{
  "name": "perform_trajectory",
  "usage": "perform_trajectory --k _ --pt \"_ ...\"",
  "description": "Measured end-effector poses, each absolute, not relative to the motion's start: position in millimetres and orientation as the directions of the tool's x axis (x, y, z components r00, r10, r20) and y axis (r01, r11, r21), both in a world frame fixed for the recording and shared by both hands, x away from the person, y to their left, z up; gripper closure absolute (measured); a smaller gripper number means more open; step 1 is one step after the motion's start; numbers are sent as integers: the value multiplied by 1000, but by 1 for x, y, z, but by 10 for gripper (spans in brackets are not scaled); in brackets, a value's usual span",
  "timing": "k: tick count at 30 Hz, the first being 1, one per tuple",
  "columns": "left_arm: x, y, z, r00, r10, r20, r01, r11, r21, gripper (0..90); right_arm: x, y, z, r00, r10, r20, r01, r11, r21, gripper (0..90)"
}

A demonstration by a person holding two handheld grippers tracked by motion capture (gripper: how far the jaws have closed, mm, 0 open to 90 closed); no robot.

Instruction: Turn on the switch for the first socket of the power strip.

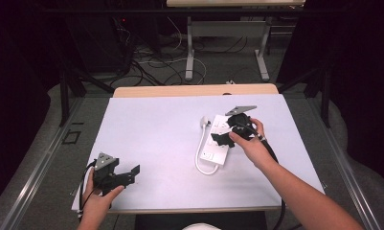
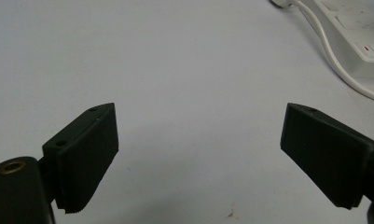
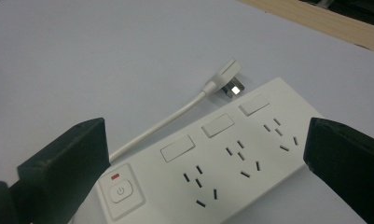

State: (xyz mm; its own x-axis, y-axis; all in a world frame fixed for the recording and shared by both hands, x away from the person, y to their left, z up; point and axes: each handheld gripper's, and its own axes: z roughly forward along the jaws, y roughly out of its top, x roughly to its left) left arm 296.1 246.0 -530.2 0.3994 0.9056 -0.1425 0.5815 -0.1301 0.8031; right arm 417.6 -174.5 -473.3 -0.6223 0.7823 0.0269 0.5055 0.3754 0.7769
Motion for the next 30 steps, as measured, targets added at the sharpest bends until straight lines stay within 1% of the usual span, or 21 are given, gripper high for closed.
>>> perform_trajectory --k 4,6,7,19,24,30 --pt "296 247 -530 396 907 -143 583 -128 802 102 413 -182 -473 -625 781 1 482 384 788 0" --pt "296 247 -530 395 907 -144 584 -126 802 100 411 -183 -472 -618 786 3 487 379 787 0" --pt "296 246 -530 394 907 -146 585 -125 801 96 409 -187 -471 -621 784 -12 472 386 793 0" --pt "296 246 -531 391 908 -148 583 -120 804 61 389 -208 -474 -621 783 -26 447 381 809 0" --pt "297 246 -531 391 908 -148 585 -121 802 44 382 -219 -476 -606 795 -1 461 352 815 0" --pt "297 246 -532 393 908 -145 581 -123 804 30 375 -230 -479 -599 801 -1 461 346 818 0"
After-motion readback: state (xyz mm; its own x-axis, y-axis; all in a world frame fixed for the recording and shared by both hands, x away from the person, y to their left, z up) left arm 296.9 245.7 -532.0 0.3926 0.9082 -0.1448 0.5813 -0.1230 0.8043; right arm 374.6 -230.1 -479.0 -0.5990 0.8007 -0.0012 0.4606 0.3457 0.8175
